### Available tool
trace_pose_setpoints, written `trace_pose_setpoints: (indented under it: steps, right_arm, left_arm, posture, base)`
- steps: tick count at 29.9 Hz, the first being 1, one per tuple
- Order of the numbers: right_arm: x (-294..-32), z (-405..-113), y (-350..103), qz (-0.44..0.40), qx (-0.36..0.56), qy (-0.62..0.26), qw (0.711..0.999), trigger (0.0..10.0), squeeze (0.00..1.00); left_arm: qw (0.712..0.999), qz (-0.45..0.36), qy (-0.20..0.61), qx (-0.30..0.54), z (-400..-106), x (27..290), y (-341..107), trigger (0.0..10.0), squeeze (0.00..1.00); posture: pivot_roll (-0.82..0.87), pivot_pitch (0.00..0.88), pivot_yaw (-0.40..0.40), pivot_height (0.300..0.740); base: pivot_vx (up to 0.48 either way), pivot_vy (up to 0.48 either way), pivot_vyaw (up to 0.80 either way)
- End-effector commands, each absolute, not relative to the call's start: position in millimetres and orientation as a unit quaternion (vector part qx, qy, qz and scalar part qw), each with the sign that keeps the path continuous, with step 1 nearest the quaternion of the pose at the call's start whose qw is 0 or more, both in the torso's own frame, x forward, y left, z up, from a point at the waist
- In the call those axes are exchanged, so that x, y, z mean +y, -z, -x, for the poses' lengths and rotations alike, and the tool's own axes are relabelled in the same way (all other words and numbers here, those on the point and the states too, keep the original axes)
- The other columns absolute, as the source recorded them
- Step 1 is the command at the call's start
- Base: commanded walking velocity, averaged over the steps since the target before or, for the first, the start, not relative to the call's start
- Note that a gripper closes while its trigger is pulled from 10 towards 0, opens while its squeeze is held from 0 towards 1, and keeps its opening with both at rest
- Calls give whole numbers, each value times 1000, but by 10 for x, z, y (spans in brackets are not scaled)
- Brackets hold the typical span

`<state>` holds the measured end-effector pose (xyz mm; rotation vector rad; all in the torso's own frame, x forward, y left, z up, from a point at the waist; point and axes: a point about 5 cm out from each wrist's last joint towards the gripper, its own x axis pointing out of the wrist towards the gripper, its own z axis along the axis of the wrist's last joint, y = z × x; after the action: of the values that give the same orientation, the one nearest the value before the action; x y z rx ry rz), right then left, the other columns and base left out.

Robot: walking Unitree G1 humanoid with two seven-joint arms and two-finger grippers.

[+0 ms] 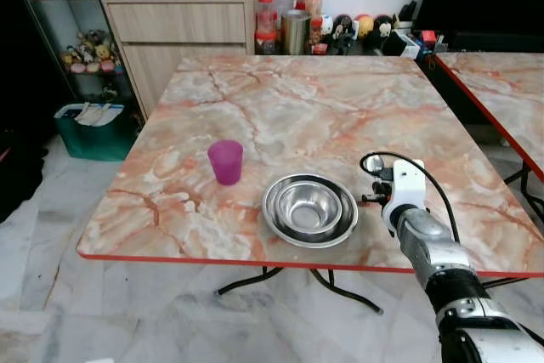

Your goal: Setting the table

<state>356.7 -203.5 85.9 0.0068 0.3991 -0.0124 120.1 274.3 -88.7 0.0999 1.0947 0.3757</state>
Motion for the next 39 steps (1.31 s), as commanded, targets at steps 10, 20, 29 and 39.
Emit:
trace_pose_setpoints:
  steps: [10,20,29,39]
  right_arm:
    - [-2027,-3552,-767,-17,224,-7,974,10000,0]
    - [-2098,-3517,-704,18,241,-17,970,10000,0]
    - [-2138,-3534,-741,39,232,-37,971,10000,0]
    - [-2140,-3515,-703,43,238,-44,969,10000,0]
  left_arm:
    - [832,-54,-175,523,-1186,2752,890,10000,0]
    - [831,-53,-175,525,-1183,2754,891,10000,0]
    - [830,-52,-177,526,-1183,2756,891,10000,0]
    - [830,-53,-178,525,-1188,2761,887,10000,0]
  posture:
    - [51,0,-8,732]
    - [53,0,-8,732]
    - [53,0,-9,732]
    - [59,0,-8,732]
  base:
    - [0,0,0]
    - [0,0,0]
    - [0,0,0]
    - [0,0,0]
